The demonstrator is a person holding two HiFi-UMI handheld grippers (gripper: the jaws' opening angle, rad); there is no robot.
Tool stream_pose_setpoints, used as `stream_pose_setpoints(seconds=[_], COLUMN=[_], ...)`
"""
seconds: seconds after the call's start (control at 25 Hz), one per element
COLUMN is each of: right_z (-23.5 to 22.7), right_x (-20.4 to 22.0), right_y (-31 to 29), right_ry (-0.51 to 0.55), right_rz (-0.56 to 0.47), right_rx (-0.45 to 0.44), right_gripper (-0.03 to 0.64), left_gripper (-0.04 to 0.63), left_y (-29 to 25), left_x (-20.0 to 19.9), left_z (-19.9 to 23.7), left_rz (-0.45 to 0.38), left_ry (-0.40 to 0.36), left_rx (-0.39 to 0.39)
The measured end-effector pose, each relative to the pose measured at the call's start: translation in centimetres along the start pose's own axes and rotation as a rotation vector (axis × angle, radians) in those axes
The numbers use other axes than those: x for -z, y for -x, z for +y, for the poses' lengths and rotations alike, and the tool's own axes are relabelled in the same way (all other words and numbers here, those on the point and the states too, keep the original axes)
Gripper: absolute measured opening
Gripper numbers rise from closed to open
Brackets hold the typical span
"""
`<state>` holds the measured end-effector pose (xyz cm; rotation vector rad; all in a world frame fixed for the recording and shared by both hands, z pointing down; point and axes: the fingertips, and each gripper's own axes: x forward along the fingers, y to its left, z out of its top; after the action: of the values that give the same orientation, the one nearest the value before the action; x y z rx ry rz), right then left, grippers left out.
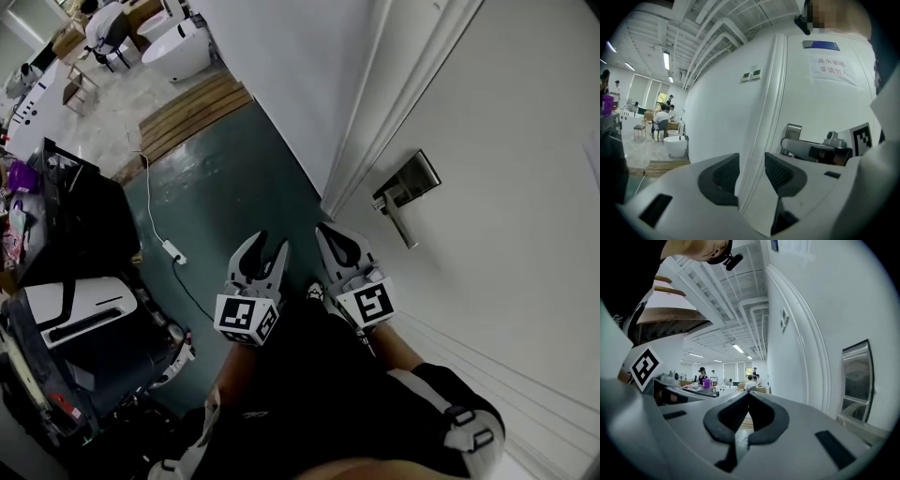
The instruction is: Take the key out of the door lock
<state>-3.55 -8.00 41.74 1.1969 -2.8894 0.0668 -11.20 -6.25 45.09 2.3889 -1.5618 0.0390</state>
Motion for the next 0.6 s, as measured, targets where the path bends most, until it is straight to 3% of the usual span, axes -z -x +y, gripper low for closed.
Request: stream_pose_setpoints(seconds=[0.6], right_z=[-6.5], right_x=[-0.2], right_y=[-2.0], right_ry=[0.008], right_rz=[0.031], right_rx=[0.306], right_gripper=[0.008], left_gripper=[0.164], left_y=[-9.7], left_x=[-1.2], left_z=[-0.8], left_rz=[0.095], left_ry=[-0.022], left_rx=[0.331])
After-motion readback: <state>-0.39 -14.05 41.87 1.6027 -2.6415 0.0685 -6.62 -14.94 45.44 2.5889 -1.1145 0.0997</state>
